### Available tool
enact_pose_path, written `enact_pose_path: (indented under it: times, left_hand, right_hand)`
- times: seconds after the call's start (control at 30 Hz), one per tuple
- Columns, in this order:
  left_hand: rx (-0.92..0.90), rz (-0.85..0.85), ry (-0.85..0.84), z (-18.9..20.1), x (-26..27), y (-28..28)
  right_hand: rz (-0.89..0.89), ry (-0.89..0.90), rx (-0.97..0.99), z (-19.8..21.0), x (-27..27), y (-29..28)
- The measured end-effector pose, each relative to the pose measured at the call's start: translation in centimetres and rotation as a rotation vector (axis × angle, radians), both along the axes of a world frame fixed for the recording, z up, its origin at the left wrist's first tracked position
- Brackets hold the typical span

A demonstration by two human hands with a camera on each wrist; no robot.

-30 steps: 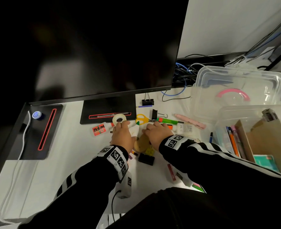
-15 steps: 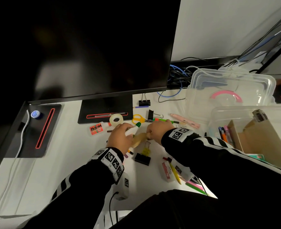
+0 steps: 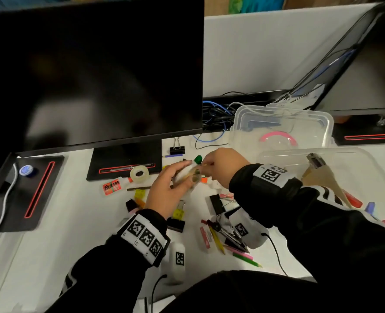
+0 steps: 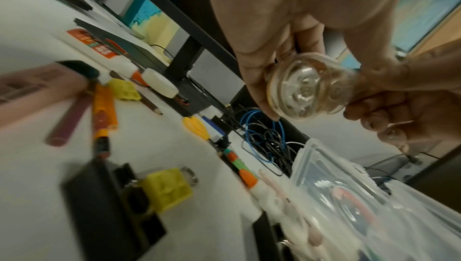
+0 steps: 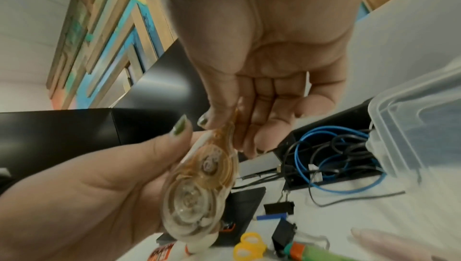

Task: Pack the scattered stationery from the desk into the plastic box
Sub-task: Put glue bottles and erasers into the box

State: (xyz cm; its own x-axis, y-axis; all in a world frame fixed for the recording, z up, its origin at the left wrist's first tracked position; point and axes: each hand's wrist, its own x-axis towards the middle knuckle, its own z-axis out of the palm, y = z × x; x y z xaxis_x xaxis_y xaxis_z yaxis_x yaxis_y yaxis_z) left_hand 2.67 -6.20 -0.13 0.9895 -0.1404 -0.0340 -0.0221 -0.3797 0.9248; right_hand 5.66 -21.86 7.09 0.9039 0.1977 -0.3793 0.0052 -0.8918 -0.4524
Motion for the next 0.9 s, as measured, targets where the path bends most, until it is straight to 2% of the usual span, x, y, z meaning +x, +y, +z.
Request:
enact_pose_path:
  times: [0.2,0.33,0.4,0.6,0.9]
  left_hand:
    - [-0.049,-0.095,-0.051,2.2,0.4,-3.6]
    - [-0.063,-0.125,-0.104,3.7,0.5,-6.8]
    - [-0.105,-0.142,-0.125,4.5,0.7,-8.6]
    - [-0.191,-0.200,-0.121,5.6,0.7,-14.0]
    - [-0.254,-0.177,-0.046,5.6,0.5,-19.1]
  right_hand:
    - [-0.001,-0.098,-0.022,4.1,-0.8,-3.9]
    - [-0.081,-0.299,0.107,6.5,-1.2,-7.8]
    - [-0.086,-0.345,0.149,7.7,-1.4,-9.9]
    - [0.048,-0.286,0.073,9.7,-1.7,-15.1]
    - [0.137,-0.329,0.129,8.3,-1.3,-21.1]
